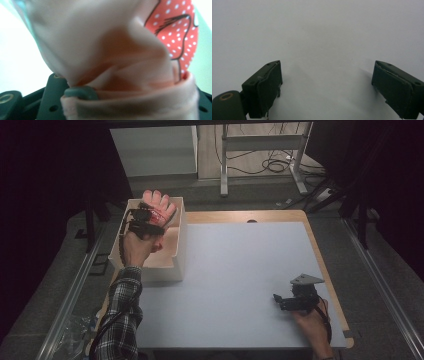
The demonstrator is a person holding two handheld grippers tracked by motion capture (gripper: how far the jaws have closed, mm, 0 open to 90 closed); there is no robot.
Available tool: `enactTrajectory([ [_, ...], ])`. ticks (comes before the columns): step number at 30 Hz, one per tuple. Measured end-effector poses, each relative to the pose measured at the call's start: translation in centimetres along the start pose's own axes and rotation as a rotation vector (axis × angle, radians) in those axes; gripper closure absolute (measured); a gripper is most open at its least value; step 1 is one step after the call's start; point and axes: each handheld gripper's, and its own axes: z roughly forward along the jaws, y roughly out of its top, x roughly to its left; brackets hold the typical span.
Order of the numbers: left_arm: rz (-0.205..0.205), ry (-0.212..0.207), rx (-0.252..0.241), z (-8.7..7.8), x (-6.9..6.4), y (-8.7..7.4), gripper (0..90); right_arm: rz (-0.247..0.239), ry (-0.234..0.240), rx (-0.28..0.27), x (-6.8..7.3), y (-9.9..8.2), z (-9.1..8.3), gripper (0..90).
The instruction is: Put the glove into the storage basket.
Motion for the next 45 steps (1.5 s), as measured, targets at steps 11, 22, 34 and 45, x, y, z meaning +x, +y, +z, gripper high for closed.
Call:
enactTrajectory([
  [11, -0.025, 0.018, 0.002, 3.1, -0.2, -0.7, 44.1, -0.001, 0.000, 0.000, 0.0, 0.0, 0.0, 9.8],
  [22, -0.016, 0.031, 0.049, 4.8, -0.9, -1.2, 44.0, -0.001, 0.000, 0.000, 0.0, 0.0, 0.0, 9.9],
  [34, -0.032, 0.043, 0.132, 6.6, -1.3, -1.2, 42.4, -0.001, 0.000, -0.001, 0.0, 0.0, 0.0, 9.9],
  [45, -0.013, 0.061, 0.226, 8.0, -1.5, -1.1, 37.5, 0.000, 0.000, -0.001, 0.0, 0.0, 0.0, 9.9],
])
